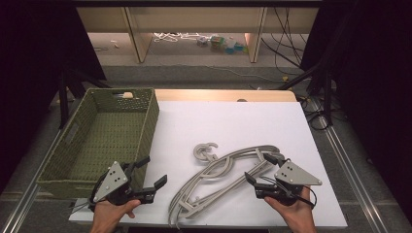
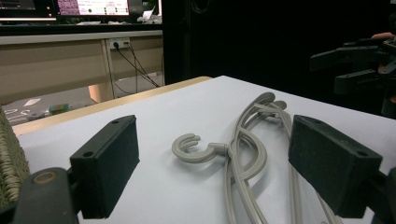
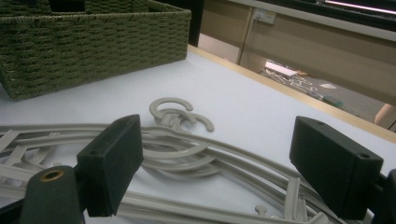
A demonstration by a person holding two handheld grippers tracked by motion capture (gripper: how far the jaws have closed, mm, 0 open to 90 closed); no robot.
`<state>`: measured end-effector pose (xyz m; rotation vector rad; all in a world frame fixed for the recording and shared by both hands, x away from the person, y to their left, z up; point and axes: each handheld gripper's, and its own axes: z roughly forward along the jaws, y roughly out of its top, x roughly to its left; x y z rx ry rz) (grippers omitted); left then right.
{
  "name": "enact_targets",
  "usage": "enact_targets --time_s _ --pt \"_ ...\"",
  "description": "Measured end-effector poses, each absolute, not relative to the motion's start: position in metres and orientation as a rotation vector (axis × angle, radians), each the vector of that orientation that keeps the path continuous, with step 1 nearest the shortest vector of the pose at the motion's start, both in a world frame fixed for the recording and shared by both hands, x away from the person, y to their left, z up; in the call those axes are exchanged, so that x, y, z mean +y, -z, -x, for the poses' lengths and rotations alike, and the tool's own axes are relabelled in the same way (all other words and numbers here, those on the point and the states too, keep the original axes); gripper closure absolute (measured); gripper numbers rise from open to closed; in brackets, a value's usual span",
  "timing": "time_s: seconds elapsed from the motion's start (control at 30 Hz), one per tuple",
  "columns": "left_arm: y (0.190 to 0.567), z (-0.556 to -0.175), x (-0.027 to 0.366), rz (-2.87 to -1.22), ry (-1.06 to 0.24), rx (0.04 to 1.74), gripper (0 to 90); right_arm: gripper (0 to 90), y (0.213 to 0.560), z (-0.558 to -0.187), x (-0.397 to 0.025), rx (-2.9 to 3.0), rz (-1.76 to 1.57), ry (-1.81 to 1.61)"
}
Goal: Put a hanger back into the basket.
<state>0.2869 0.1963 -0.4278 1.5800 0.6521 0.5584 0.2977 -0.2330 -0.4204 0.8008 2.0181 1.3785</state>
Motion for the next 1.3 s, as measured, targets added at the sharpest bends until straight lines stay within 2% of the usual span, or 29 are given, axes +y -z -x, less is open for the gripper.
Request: enact_targets --time_s 0.27,0.5,0.77,1.0,1.3 --pt "0.428 -0.287 0.196 -1.579 -0.560 0.653 15.9 19.9 0.413 -0.306 -0.235 2.082 -0.753 -1.293" --pt "0.428 -0.287 0.195 -1.579 -0.558 0.651 15.9 24.2 0.393 -0.333 -0.230 2.276 -0.628 -1.117" --pt "0.428 -0.287 0.195 -1.579 -0.558 0.641 15.9 24.0 0.382 -0.359 -0.221 2.373 -0.582 -1.046" --pt "0.429 -0.288 0.194 -1.572 -0.553 0.629 15.9 24.7 0.383 -0.379 -0.212 2.495 -0.490 -1.005" --pt "0.429 -0.287 0.193 -1.583 -0.545 0.635 15.9 31.2 0.398 -0.416 -0.197 2.635 -0.431 -0.873"
